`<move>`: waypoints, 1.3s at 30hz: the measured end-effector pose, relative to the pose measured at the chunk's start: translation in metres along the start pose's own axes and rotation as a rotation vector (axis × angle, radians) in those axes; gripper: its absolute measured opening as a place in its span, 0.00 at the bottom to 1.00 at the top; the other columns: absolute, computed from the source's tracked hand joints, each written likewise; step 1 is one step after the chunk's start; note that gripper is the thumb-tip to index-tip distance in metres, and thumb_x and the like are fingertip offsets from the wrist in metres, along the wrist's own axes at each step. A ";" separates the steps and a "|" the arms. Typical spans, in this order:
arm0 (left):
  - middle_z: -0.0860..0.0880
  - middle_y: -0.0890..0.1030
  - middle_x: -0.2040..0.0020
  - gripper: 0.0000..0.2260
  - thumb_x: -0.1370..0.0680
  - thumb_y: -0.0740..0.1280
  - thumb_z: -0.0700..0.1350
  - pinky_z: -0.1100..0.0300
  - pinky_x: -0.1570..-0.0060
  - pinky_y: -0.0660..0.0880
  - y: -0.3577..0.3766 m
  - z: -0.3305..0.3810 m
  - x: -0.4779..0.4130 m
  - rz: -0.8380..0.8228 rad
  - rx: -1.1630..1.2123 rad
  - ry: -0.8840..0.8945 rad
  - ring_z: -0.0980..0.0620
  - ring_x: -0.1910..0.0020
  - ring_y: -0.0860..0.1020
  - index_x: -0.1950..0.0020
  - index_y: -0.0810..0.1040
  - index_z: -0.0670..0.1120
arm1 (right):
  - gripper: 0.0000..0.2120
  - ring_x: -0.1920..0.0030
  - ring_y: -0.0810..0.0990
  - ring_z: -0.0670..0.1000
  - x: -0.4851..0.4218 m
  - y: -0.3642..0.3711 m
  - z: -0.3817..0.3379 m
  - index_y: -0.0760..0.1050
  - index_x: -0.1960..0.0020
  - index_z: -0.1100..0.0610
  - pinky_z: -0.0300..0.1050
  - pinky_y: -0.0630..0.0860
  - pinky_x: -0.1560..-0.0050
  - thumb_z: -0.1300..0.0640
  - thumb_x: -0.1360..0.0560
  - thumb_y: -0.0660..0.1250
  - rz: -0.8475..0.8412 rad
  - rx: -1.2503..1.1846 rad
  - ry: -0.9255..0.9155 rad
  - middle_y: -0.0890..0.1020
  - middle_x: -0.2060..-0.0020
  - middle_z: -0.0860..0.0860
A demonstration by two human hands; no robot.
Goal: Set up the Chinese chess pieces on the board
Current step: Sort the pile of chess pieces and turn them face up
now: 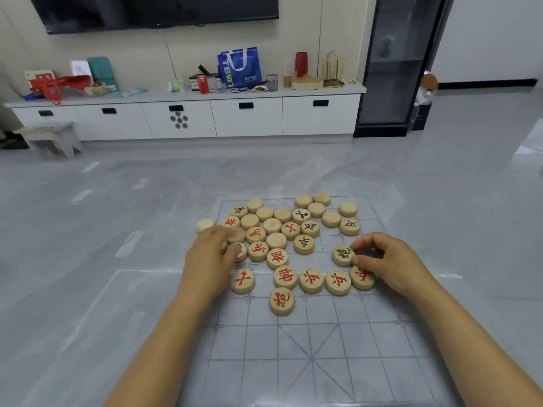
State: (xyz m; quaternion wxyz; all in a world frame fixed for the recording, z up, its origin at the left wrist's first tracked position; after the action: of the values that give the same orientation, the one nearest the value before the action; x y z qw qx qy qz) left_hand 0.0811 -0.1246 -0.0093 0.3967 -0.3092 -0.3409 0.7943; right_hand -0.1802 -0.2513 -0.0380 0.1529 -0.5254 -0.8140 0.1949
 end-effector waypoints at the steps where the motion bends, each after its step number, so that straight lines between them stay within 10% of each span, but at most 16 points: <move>1: 0.46 0.75 0.38 0.13 0.24 0.65 0.43 0.53 0.40 0.69 0.003 0.013 -0.004 -0.011 0.017 0.022 0.46 0.38 0.72 0.39 0.76 0.46 | 0.09 0.51 0.78 0.48 -0.001 0.000 0.001 0.75 0.55 0.51 0.33 0.72 0.59 0.64 0.29 0.70 -0.002 0.004 0.003 0.79 0.55 0.48; 11: 0.44 0.73 0.42 0.16 0.26 0.66 0.54 0.55 0.53 0.71 0.058 0.053 -0.044 -0.269 -0.488 -0.044 0.44 0.46 0.75 0.44 0.76 0.44 | 0.09 0.48 0.77 0.48 -0.001 0.003 0.000 0.77 0.45 0.53 0.39 0.72 0.52 0.60 0.25 0.65 -0.008 0.085 -0.006 0.79 0.50 0.48; 24: 0.48 0.80 0.52 0.12 0.28 0.71 0.41 0.63 0.60 0.77 0.011 0.005 0.034 -0.049 0.778 -0.281 0.51 0.57 0.81 0.45 0.76 0.48 | 0.16 0.43 0.74 0.45 0.001 0.008 -0.005 0.73 0.37 0.53 0.40 0.70 0.42 0.60 0.23 0.62 -0.036 0.135 -0.034 0.78 0.40 0.48; 29: 0.56 0.76 0.48 0.16 0.30 0.72 0.40 0.75 0.53 0.67 0.004 0.013 0.045 -0.165 0.338 0.014 0.59 0.51 0.72 0.54 0.73 0.59 | 0.15 0.48 0.73 0.44 0.001 0.008 -0.010 0.74 0.37 0.54 0.37 0.67 0.48 0.60 0.24 0.63 -0.033 0.169 -0.057 0.79 0.42 0.49; 39: 0.58 0.74 0.37 0.22 0.28 0.70 0.49 0.47 0.28 0.51 0.022 0.012 0.042 -0.143 0.048 0.020 0.58 0.34 0.67 0.36 0.69 0.58 | 0.15 0.46 0.74 0.45 0.000 0.009 -0.008 0.74 0.38 0.53 0.38 0.68 0.46 0.59 0.25 0.65 -0.038 0.179 -0.052 0.78 0.45 0.47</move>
State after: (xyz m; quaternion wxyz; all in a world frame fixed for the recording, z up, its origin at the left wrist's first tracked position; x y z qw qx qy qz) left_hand 0.0418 -0.1033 -0.0286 0.4634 -0.2824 -0.3388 0.7686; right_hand -0.1702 -0.2465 -0.0354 0.1818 -0.4891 -0.8067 0.2774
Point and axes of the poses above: each hand's wrist, its own x-axis away from the middle knuckle, its own y-axis out of the palm, z = x × y, the point moved 9 cm from there along -x, towards the middle knuckle
